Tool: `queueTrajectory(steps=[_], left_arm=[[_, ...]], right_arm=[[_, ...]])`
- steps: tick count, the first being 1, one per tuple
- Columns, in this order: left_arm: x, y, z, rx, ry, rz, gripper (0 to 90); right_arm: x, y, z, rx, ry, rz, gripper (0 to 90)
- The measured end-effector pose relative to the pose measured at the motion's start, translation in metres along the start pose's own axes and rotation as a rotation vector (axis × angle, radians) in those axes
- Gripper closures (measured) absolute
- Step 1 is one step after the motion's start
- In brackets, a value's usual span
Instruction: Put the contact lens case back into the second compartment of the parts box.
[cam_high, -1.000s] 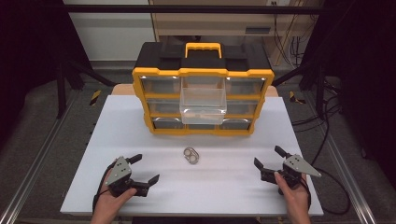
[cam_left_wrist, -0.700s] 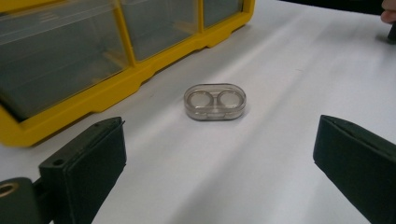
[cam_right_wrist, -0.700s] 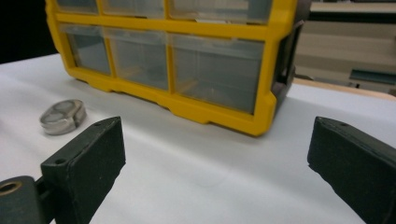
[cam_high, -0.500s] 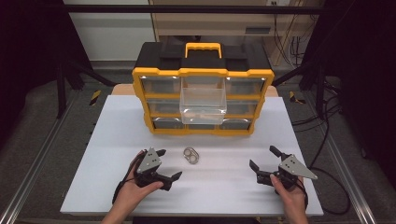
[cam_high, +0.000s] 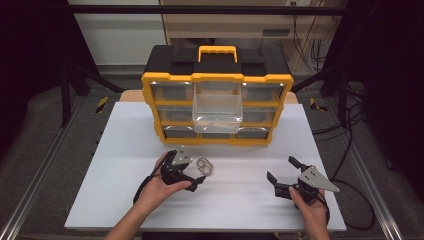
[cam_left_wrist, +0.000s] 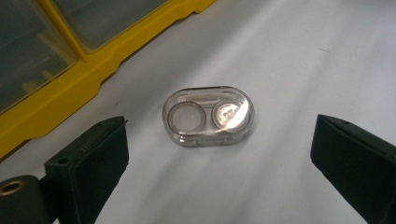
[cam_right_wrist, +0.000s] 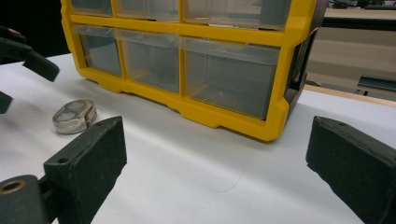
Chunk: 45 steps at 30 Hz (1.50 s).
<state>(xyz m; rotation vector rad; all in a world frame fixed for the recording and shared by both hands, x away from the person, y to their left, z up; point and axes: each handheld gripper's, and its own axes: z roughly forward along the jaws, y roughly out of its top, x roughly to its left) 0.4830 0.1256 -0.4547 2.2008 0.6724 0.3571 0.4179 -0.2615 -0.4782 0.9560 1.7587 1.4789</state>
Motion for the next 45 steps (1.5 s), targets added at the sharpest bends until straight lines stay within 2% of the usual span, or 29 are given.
queueTrajectory(steps=[1, 3, 6, 8, 12, 15, 18, 24, 25, 27, 36, 44, 45], left_arm=[[0.000, 0.000, 0.000, 0.000, 0.000, 0.000, 4.0], [0.000, 0.003, 0.010, 0.029, -0.012, -0.007, 4.0], [0.001, 0.004, 0.017, 0.048, -0.004, -0.006, 4.4], [0.005, 0.006, 0.024, 0.048, 0.001, -0.037, 5.2], [0.008, 0.008, 0.030, 0.052, 0.000, -0.057, 6.1], [0.008, 0.010, 0.037, 0.076, -0.016, -0.077, 8.7], [0.007, 0.011, 0.039, 0.089, -0.014, -0.066, 11.1], [0.005, 0.013, 0.044, 0.113, -0.018, -0.070, 17.1], [0.005, 0.013, 0.045, 0.117, -0.004, -0.072, 22.9], [0.006, 0.012, 0.046, 0.122, -0.007, -0.083, 25.8], [0.003, 0.013, 0.048, 0.133, 0.016, -0.085, 25.9], [0.001, 0.015, 0.048, 0.146, 0.028, -0.065, 26.5], [0.000, 0.015, 0.045, 0.140, 0.033, -0.050, 26.5]], right_arm=[[0.000, 0.000, 0.000, 0.001, 0.001, 0.001, 5.4], [0.000, 0.000, 0.001, 0.002, 0.003, 0.003, 5.3], [0.001, 0.000, 0.002, 0.006, 0.006, 0.001, 5.2], [0.001, -0.001, 0.002, 0.010, 0.009, -0.008, 5.1], [0.002, -0.001, 0.003, 0.014, 0.014, -0.010, 5.1], [0.002, -0.001, 0.003, 0.019, 0.019, -0.016, 5.1], [0.002, -0.001, 0.003, 0.026, 0.021, -0.017, 5.1], [0.004, -0.001, 0.005, 0.037, 0.022, -0.031, 5.1], [0.005, -0.001, 0.005, 0.039, 0.024, -0.034, 5.2], [0.005, -0.001, 0.005, 0.041, 0.026, -0.038, 5.2], [0.006, -0.001, 0.006, 0.044, 0.030, -0.042, 5.2], [0.007, -0.001, 0.006, 0.045, 0.033, -0.045, 5.2], [0.007, -0.001, 0.006, 0.045, 0.032, -0.044, 5.3]])
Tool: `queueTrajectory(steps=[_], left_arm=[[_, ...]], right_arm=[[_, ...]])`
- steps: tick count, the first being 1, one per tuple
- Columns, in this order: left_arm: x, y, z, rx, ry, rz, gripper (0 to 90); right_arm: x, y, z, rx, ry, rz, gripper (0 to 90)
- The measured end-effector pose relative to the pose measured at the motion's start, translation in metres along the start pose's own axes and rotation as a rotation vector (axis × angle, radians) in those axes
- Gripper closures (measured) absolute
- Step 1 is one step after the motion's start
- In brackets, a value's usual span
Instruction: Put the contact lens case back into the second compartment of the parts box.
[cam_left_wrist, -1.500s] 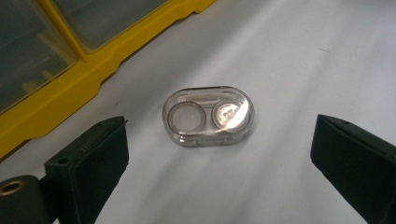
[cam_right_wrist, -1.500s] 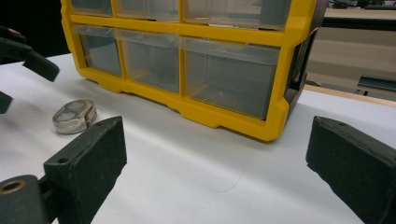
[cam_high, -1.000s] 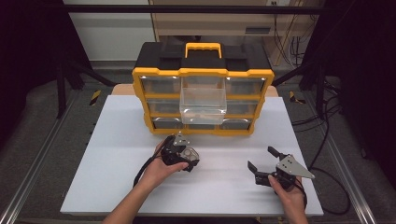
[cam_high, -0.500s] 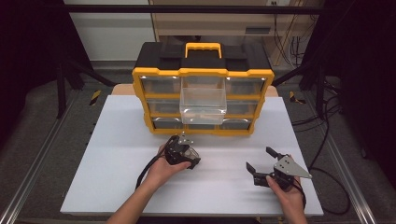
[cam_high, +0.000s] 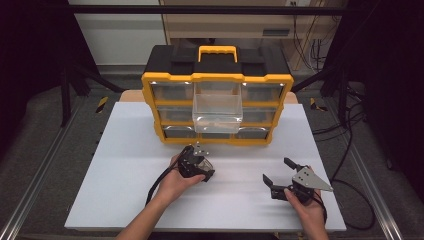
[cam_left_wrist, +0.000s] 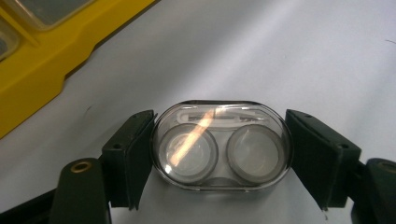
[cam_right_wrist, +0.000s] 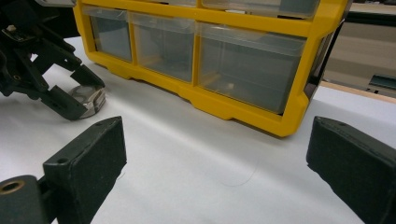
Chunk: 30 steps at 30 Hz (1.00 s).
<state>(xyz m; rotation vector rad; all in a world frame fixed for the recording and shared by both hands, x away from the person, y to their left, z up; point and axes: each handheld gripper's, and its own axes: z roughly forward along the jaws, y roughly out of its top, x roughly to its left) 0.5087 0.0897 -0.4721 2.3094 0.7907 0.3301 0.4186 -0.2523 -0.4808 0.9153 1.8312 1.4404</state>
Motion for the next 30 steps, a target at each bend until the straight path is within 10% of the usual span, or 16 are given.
queueTrajectory(steps=[30], left_arm=[[-0.049, 0.025, -0.136, -0.212, -0.017, 0.056, 26.5]], right_arm=[[-0.001, 0.001, 0.001, -0.005, -0.006, 0.030, 3.9]])
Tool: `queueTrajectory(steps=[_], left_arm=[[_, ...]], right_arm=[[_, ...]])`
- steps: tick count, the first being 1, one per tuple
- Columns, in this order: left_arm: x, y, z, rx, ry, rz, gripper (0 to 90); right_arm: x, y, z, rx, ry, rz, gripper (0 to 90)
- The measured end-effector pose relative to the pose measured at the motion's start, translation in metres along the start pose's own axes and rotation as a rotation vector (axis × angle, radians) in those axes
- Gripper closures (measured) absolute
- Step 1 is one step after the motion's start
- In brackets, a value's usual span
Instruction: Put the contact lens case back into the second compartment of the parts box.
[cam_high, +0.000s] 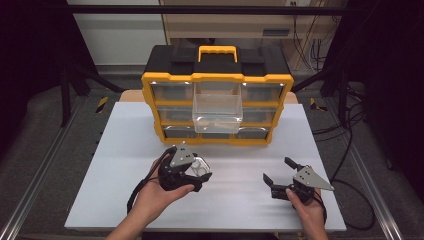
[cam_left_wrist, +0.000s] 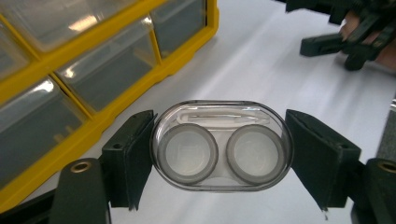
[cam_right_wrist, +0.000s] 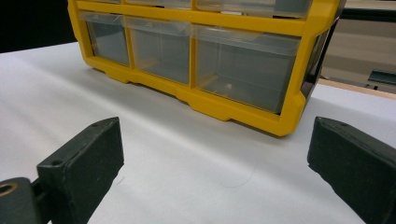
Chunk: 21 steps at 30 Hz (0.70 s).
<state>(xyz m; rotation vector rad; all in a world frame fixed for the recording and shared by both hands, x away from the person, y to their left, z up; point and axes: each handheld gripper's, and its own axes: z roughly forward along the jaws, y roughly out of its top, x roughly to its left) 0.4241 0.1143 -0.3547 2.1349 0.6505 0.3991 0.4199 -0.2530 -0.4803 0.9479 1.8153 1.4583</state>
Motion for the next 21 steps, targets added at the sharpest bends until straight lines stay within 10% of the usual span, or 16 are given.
queueTrajectory(steps=[21], left_arm=[[-0.021, 0.043, -0.042, -0.030, 0.011, 0.014, 26.4]], right_arm=[[0.000, 0.000, 0.004, 0.011, -0.007, 0.000, 3.5]])
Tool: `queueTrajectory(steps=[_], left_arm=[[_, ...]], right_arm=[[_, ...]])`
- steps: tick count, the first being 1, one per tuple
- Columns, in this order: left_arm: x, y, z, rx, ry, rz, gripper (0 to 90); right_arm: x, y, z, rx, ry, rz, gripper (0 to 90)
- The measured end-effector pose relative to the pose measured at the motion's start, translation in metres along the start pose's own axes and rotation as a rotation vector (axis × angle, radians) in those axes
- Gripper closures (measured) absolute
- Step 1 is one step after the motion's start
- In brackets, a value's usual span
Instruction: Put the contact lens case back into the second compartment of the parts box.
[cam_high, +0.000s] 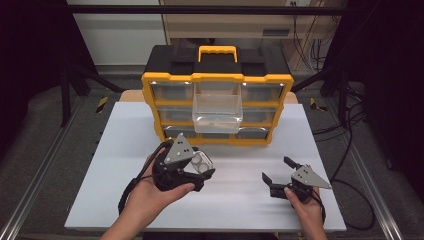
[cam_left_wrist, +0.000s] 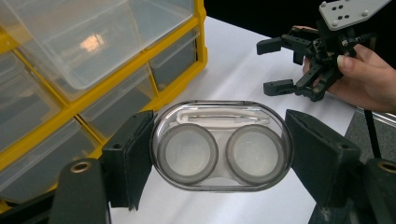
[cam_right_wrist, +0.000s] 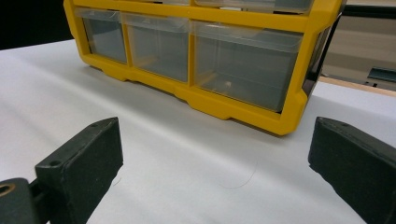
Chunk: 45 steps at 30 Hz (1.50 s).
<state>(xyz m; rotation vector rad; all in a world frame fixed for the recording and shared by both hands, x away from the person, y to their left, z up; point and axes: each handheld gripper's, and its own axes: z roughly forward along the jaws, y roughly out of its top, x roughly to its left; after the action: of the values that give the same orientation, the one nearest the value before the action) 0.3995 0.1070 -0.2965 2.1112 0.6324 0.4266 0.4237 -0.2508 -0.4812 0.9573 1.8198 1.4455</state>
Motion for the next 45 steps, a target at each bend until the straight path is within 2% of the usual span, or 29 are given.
queueTrajectory(steps=[10, 13, 22, 27, 33, 39, 45], left_arm=[[-0.008, 0.018, -0.004, -0.019, -0.025, 0.023, 26.4], [-0.009, 0.020, -0.005, -0.020, -0.034, 0.019, 26.4], [-0.013, 0.024, -0.020, -0.035, -0.020, 0.029, 26.4], [-0.006, 0.032, -0.040, -0.073, -0.014, 0.003, 26.4], [-0.002, 0.051, -0.052, -0.093, 0.007, 0.013, 26.4], [0.003, 0.067, -0.050, -0.104, 0.024, 0.014, 26.4], [0.012, 0.075, -0.043, -0.080, 0.041, 0.010, 26.4]], right_arm=[[-0.003, 0.000, 0.000, -0.002, -0.009, 0.015, 3.5], [-0.003, 0.000, 0.000, -0.003, -0.009, 0.017, 3.4], [-0.003, 0.000, -0.004, -0.016, -0.008, 0.033, 3.2], [-0.002, -0.001, -0.004, -0.006, -0.012, 0.037, 3.2], [-0.001, -0.001, -0.003, -0.005, -0.013, 0.030, 3.2], [-0.001, -0.001, -0.003, -0.005, -0.011, 0.031, 3.2], [-0.001, -0.001, -0.003, -0.008, -0.008, 0.036, 3.2]])
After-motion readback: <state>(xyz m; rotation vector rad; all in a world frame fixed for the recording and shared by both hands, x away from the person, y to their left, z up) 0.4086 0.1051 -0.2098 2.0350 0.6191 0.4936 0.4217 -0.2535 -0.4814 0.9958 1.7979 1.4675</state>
